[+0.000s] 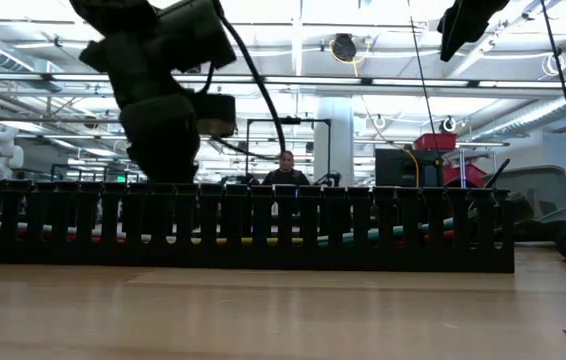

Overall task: Ziptie cables
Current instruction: Close the black cable duct

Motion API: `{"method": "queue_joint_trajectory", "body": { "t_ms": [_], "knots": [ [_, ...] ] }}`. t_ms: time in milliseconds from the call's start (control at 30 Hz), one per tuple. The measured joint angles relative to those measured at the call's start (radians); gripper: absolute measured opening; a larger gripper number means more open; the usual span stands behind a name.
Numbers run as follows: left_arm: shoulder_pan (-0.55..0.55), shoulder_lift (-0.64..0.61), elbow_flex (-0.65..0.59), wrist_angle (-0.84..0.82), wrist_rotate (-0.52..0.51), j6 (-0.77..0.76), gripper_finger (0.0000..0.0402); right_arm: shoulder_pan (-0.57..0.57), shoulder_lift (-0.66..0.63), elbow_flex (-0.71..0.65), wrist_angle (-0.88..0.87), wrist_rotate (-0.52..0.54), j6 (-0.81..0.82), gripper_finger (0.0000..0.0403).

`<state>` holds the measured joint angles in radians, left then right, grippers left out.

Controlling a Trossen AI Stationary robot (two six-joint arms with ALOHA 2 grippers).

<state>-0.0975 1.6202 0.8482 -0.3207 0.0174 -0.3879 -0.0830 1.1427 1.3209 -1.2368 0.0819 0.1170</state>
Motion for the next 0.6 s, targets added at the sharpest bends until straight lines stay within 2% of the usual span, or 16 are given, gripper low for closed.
{"method": "queue_joint_trajectory", "body": {
  "t_ms": [133,200,267,367,400,600],
  "knots": [
    [-0.001,0.052,0.0,0.003,0.004,0.004,0.0227,0.0,0.0,0.0,0.004,0.003,0.008,0.0114],
    [-0.001,0.083,0.004,0.011,-0.008,0.004,0.0204,0.0,0.0,0.0,0.015,0.003,0.03,0.0114],
    [-0.001,0.123,0.003,0.026,-0.03,0.004,0.0154,0.0,0.0,0.0,0.024,0.003,0.048,0.0114],
    [0.0,0.165,0.008,0.081,-0.036,-0.002,0.0042,0.0,0.0,0.0,0.038,-0.001,0.075,0.0114],
    [0.0,0.174,0.01,0.097,-0.038,-0.017,0.0023,0.0,0.0,0.0,0.043,-0.003,0.085,0.0114],
    [-0.001,0.171,0.015,0.08,-0.078,0.006,0.0004,0.0,0.0,0.0,0.046,-0.009,0.13,0.0114]
  ]
}}
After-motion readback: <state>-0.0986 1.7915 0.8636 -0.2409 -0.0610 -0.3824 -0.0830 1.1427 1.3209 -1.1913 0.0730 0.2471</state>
